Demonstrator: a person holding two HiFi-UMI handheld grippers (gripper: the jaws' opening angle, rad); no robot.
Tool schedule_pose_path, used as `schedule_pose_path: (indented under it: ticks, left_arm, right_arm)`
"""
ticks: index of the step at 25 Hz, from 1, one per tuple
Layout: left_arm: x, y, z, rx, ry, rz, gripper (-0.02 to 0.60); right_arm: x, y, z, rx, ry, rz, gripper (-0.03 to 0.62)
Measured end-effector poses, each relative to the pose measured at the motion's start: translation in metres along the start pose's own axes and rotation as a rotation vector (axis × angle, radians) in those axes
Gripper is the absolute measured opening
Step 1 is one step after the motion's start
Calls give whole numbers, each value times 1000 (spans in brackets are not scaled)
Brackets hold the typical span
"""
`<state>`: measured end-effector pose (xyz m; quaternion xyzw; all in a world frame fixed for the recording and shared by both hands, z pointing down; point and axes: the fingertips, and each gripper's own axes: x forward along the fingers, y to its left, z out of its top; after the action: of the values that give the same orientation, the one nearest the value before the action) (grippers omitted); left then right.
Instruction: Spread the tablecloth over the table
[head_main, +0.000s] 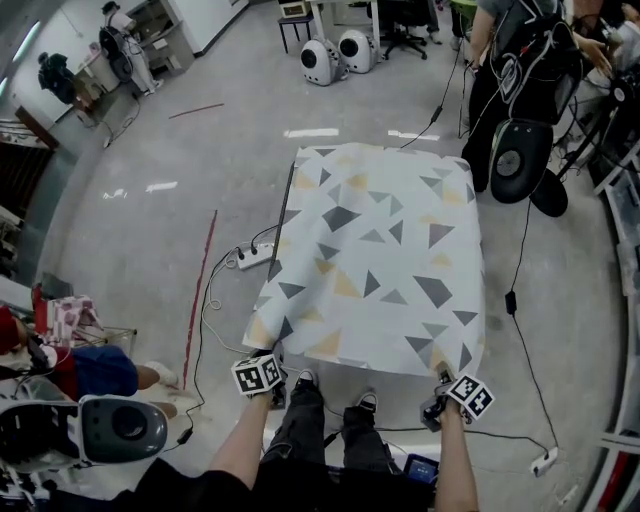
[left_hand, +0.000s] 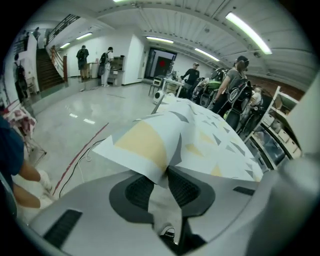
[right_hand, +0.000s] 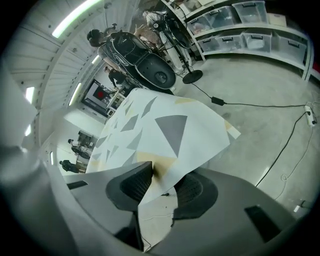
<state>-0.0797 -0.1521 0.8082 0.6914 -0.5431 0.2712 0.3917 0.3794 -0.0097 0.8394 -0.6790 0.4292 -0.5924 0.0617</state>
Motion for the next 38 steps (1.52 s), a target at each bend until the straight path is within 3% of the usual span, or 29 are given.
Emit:
schedule_pose_path:
  ticks: [1, 4, 8, 16, 26, 32, 34, 38]
  left_arm:
    - [2, 3, -2, -14, 17, 22, 99]
    - [5, 4, -9, -19, 70, 40, 270]
    - [-2, 2, -17, -33, 87, 15, 304]
    - [-31, -42, -18, 105, 82, -140, 302]
    - [-77, -144, 18, 293, -43, -367, 279]
    - [-118, -179, 26, 294, -105, -439, 222]
    - [-131, -184, 22, 285, -120, -458, 181]
    - [-159, -181, 18, 321, -135, -484, 163]
  right_arm:
    - [-1, -1, 0, -7, -4, -16, 133]
    - [-8, -7, -1, -25, -14, -58, 223]
    - [-26, -15, 4, -27, -45, -80, 252]
    - [-74, 6, 19, -77, -107, -9, 245]
    - [-124, 105, 27, -275, -120, 234, 204]
    - [-139, 164, 3, -419, -61, 390, 202]
    - [-140, 183, -7, -463, -39, 438, 192]
    - [-148, 224, -32, -513, -7, 519, 162]
